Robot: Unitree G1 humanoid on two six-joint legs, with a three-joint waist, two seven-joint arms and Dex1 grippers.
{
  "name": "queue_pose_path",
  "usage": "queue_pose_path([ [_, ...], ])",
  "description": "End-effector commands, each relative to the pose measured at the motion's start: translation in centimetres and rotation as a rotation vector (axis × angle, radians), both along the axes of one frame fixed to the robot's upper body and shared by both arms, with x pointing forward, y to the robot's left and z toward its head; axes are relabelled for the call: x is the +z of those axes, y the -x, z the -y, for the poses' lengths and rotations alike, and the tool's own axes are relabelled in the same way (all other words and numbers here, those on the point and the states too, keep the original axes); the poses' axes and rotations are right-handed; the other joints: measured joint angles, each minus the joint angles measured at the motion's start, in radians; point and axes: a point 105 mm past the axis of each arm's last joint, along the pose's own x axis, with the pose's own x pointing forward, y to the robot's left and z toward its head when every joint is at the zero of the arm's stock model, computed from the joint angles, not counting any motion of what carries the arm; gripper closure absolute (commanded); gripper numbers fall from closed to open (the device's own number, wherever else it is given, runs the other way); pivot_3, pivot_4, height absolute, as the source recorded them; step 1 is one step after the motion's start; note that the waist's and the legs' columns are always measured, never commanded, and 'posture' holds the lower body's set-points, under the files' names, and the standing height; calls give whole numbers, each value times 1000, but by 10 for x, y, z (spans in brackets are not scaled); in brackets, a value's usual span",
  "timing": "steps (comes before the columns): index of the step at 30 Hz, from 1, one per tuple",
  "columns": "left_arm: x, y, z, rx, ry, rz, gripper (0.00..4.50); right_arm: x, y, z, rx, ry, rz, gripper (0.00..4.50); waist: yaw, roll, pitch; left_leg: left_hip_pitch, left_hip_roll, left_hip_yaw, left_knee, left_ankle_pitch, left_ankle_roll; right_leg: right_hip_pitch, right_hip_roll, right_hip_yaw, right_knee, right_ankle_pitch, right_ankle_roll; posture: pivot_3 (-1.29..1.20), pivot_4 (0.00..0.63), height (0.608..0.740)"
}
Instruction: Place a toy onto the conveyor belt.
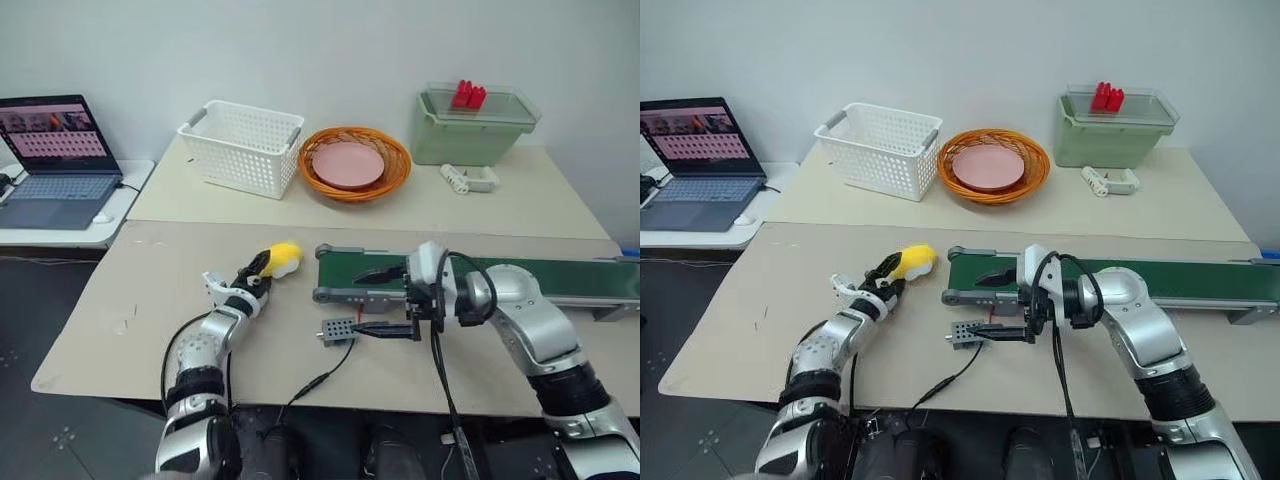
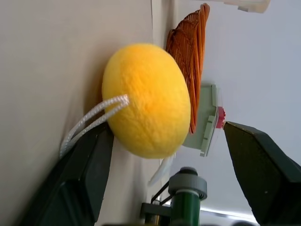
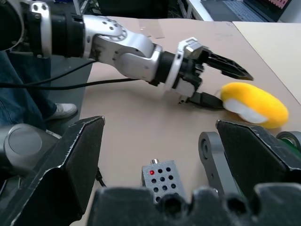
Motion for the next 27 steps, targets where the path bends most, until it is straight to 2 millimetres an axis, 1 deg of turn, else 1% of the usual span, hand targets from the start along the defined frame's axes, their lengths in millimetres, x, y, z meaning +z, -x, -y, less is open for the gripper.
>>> queue_pose_path([
  [1,-32,5,10,-7,-1,-130,612,15,6,-5,13,-30,59,0,2,3,-2,0,0,0,0,0,0,0,0,0,0,1,1,0,150,740],
  [6,-37,1,13,3,6,-165,612,18,9,-6,3,-40,67,0,2,6,-3,2,0,0,0,0,0,2,0,0,0,1,2,0,150,740],
  [12,-40,-1,9,36,15,-190,612,20,7,-5,-13,-44,79,0,1,7,-4,4,0,-1,0,-1,-2,3,-1,-1,0,1,2,0,150,740],
  [13,-41,-1,8,43,18,-194,1128,20,7,-5,-17,-46,81,0,0,7,-4,4,0,-1,0,-1,-2,4,-1,-1,0,1,2,0,150,740],
  [14,-41,-1,8,46,19,-197,1287,20,6,-5,-19,-46,81,0,-3,7,-4,4,0,-1,0,-1,-2,4,-1,-1,0,1,2,0,150,740],
  [16,-41,-1,8,47,17,-197,1972,20,6,-5,-21,-47,84,0,-10,7,-4,4,0,0,0,-2,-2,3,-1,0,0,1,2,0,150,740],
  [17,-42,-1,8,48,17,-199,2231,21,5,-5,-23,-47,84,0,-12,7,-4,3,0,0,-1,-2,-2,3,-1,0,0,2,4,0,150,740],
  [18,-42,-1,8,48,17,-200,2663,21,5,-5,-24,-47,85,0,-12,7,-4,3,0,0,-1,-2,-2,2,-1,0,0,2,5,0,150,740],
  [19,-42,-2,8,51,20,-203,2934,21,5,-4,-26,-46,85,0,-11,7,-5,3,0,0,-2,-2,-2,2,-1,0,0,2,5,0,150,740],
  [20,-43,-2,8,52,21,-205,3331,20,4,-4,-30,-44,86,0,-9,8,-5,3,0,0,-3,-1,-2,1,-1,0,0,1,5,0,150,740],
  [21,-43,-1,8,52,18,-206,3619,20,4,-3,-33,-42,85,0,-8,9,-5,4,0,-1,-4,-1,-2,2,-1,-1,0,1,5,0,150,740],
  [22,-44,-1,9,53,16,-207,4078,20,4,-3,-35,-41,85,0,-8,9,-6,4,0,0,-4,-1,-2,2,-1,-1,-1,1,5,0,150,740],
  [24,-44,-2,7,62,-15,-202,4492,20,3,-2,-40,-39,85,0,-10,11,-7,5,0,0,-4,-1,-2,3,-2,0,-1,1,5,0,150,740],
  [26,-35,-6,1,92,-56,-160,4492,18,2,-2,-44,-34,84,0,-11,11,-7,6,0,0,-5,-2,-2,3,-2,0,-1,1,5,0,150,740],
  [27,-18,-11,-5,105,-118,-85,4492,17,2,-2,-48,-33,82,0,-11,11,-7,6,0,0,-6,-2,-2,3,-2,0,-1,1,5,0,150,740],
])
